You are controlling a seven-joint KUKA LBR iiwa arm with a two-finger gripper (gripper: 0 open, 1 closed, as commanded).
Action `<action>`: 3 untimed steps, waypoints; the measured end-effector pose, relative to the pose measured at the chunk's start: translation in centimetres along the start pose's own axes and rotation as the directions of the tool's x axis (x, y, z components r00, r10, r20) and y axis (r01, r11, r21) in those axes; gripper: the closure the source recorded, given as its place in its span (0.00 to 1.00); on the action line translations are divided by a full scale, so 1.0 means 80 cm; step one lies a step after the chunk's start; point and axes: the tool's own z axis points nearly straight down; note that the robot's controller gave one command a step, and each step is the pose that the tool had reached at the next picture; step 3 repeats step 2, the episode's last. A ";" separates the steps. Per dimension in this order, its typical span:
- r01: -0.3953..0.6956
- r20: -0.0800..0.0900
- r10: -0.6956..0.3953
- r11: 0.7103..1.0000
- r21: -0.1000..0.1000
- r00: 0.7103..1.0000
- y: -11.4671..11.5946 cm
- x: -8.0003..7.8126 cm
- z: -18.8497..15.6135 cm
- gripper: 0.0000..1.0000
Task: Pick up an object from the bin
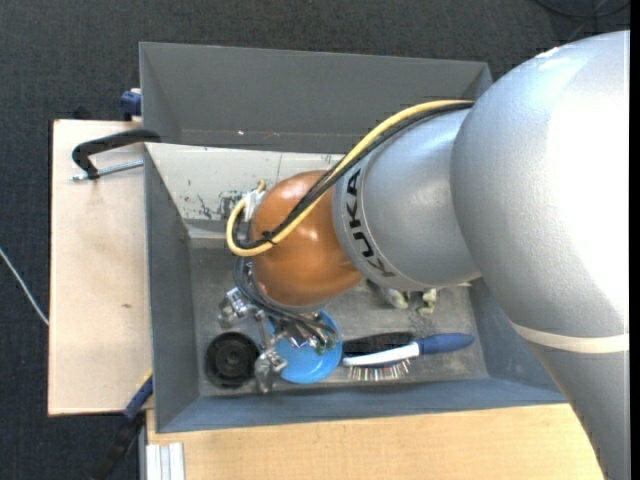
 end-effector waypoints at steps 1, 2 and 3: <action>-0.002 0.007 0.002 1.000 0.001 1.000 0.000 -0.003 -0.005 1.00; 0.241 0.011 -0.241 0.970 0.005 0.970 0.009 -0.012 -0.229 1.00; 0.241 0.011 -0.241 0.970 0.005 0.970 0.009 -0.012 -0.229 1.00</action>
Offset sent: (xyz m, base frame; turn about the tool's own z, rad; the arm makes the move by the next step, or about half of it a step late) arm 0.0000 0.0000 0.0000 0.0000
